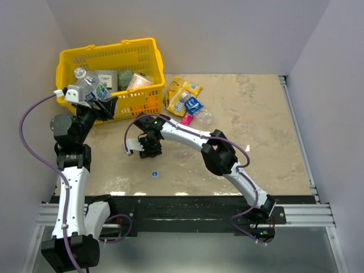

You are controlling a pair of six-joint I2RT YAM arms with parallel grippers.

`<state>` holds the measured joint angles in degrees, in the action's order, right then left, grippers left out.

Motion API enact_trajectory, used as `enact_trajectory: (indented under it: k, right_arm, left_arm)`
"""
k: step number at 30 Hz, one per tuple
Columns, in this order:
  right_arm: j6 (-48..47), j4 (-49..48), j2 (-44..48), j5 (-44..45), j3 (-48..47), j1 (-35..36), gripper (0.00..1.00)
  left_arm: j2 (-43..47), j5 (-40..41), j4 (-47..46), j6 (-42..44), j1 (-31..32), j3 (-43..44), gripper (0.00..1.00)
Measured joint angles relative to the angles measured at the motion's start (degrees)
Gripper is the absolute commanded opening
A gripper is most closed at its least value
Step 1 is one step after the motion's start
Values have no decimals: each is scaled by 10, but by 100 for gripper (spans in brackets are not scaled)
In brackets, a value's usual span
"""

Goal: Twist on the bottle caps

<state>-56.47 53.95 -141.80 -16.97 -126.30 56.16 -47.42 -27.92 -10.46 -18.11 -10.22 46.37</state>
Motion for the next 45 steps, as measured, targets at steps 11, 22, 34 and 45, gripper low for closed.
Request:
enact_trajectory:
  k: [11,22,34,45]
  right_arm:
    - [7,9,0,0,-2,-5,16]
    - [-12,82,199,-42,40,-25,9]
    - [-11,112,414,-73,-10,-26,6]
    - [1,146,403,-82,6,-21,8]
  left_arm:
    - [-8,-16,-19,0,0,-9,0]
    - [-60,-180,-8,199,0,-57,0]
    - [-87,-292,103,494,118,-152,0]
    - [-58,-253,90,561,183,-224,0]
